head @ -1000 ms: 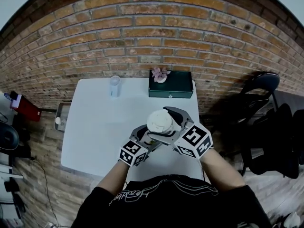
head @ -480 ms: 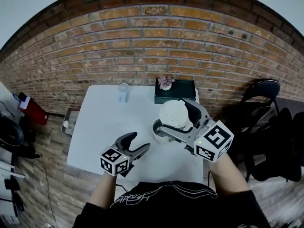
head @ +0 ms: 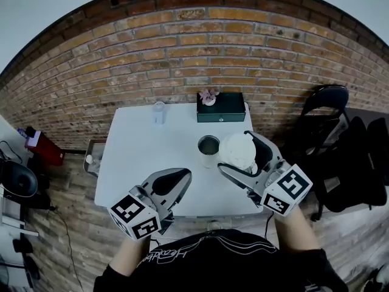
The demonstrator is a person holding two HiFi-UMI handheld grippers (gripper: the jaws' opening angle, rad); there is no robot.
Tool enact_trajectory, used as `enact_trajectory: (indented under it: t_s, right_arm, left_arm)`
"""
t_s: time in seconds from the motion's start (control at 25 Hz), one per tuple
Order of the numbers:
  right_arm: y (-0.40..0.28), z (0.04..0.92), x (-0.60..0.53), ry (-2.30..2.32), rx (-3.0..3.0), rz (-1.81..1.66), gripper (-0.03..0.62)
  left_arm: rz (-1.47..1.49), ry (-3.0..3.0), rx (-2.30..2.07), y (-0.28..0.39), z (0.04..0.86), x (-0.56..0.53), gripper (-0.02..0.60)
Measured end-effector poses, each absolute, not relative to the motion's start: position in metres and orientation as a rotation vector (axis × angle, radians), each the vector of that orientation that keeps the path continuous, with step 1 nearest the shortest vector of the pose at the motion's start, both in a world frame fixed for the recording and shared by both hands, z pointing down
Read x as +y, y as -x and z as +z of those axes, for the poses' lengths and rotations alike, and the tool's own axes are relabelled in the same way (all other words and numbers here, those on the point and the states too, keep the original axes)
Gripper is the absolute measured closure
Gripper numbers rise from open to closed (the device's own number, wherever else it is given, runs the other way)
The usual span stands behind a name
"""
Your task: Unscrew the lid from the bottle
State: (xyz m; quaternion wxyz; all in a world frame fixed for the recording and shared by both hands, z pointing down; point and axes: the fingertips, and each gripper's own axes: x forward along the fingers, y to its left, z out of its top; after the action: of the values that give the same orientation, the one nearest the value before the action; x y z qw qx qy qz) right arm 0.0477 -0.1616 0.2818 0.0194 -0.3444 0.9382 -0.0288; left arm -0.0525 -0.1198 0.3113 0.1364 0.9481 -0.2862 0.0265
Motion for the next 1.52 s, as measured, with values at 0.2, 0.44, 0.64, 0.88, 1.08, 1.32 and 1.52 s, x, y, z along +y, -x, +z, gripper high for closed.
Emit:
enact_trajectory:
  t_s: [0.2, 0.44, 0.64, 0.88, 1.08, 1.32, 1.52]
  right_arm:
    - [-0.034, 0.297, -0.101, 1.09, 2.906, -0.168, 0.151]
    - [-0.025, 0.312, -0.042, 1.123, 2.915, -0.202, 0.152]
    - [-0.028, 0.316, -0.003, 1.161, 2.917, -0.176, 0.152]
    - [-0.029, 0.316, 0.021, 1.153, 2.917, -0.162, 0.152]
    - [-0.027, 0.318, 0.028, 1.14, 2.92, -0.152, 0.152]
    - [-0.029, 0.318, 0.029, 1.114, 2.922, -0.162, 0.152]
    - [-0.037, 0.32, 0.023, 1.13, 2.913, -0.185, 0.152]
  left_arm:
    - [0.034, -2.746, -0.877, 0.068, 0.3, -0.074, 0.543]
    - [0.031, -2.698, -0.869, 0.072, 0.318, -0.025, 0.543]
    - [0.049, -2.705, -0.851, 0.069, 0.323, 0.012, 0.552]
    - [0.061, -2.699, -0.874, 0.076, 0.322, 0.036, 0.552]
    - [0.083, -2.716, -0.913, 0.081, 0.318, 0.045, 0.552]
    - [0.077, -2.715, -0.918, 0.078, 0.315, 0.044, 0.552]
    - [0.09, -2.708, -0.92, 0.076, 0.319, 0.035, 0.552]
